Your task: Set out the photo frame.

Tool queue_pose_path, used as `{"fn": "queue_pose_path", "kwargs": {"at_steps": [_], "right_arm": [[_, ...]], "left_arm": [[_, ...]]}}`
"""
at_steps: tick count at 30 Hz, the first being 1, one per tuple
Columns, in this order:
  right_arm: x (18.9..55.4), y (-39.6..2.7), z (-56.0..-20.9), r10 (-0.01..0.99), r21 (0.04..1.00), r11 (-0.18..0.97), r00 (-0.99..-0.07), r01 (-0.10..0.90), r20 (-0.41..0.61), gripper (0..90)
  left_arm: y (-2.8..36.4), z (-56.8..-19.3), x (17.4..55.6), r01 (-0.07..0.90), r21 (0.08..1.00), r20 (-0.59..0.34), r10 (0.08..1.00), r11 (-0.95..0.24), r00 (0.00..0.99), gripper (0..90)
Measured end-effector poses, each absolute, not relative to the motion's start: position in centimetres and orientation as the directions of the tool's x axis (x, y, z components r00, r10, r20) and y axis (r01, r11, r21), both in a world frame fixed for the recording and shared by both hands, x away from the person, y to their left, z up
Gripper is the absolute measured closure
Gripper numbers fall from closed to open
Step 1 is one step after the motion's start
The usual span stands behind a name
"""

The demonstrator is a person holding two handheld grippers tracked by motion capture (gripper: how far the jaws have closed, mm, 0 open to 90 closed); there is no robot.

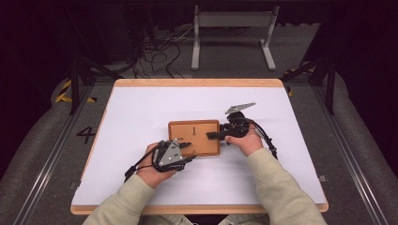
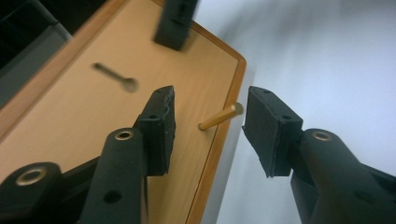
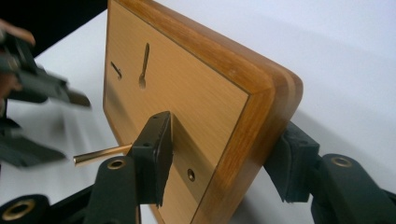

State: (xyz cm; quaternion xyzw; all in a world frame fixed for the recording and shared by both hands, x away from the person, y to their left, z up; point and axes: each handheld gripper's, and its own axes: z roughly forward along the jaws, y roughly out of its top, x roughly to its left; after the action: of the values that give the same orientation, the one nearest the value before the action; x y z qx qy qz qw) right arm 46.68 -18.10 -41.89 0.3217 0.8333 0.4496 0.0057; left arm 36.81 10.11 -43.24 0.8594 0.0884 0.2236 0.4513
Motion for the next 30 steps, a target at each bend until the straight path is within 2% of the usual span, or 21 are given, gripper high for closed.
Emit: {"fn": "queue_pose_path", "kwargs": {"at_steps": [5, 9, 15, 19, 22, 30], "right_arm": [[45.4, -18.0, -41.3, 0.535, 0.773, 0.433, -0.822, 0.464, 0.193, 48.6], [43.7, -17.9, -40.9, 0.519, 0.794, 0.483, -0.851, 0.369, 0.080, 50.2], [41.2, -18.1, -40.5, 0.491, 0.801, 0.535, -0.870, 0.269, -0.036, 54.9], [39.4, -18.4, -40.5, 0.476, 0.813, 0.528, -0.878, 0.245, -0.044, 59.1], [38.5, -18.3, -40.5, 0.475, 0.811, 0.545, -0.876, 0.215, -0.087, 59.9], [37.3, -18.2, -40.2, 0.441, 0.785, 0.595, -0.887, 0.174, -0.137, 63.0]], "left_arm": [[13.1, -42.1, 36.5, -0.001, 0.886, 0.220, 0.420, -0.464, 0.881, 52.0], [15.4, -41.6, 36.4, 0.050, 0.910, 0.176, 0.491, -0.412, 0.853, 50.5], [17.7, -42.1, 36.5, 0.124, 0.928, 0.100, 0.557, -0.350, 0.825, 50.4], [19.2, -42.6, 37.2, 0.185, 0.944, 0.018, 0.603, -0.273, 0.798, 53.1], [20.0, -42.8, 37.6, 0.210, 0.949, -0.016, 0.626, -0.237, 0.779, 54.0], [20.2, -43.3, 37.8, 0.245, 0.939, -0.035, 0.642, -0.241, 0.766, 54.3]]}}
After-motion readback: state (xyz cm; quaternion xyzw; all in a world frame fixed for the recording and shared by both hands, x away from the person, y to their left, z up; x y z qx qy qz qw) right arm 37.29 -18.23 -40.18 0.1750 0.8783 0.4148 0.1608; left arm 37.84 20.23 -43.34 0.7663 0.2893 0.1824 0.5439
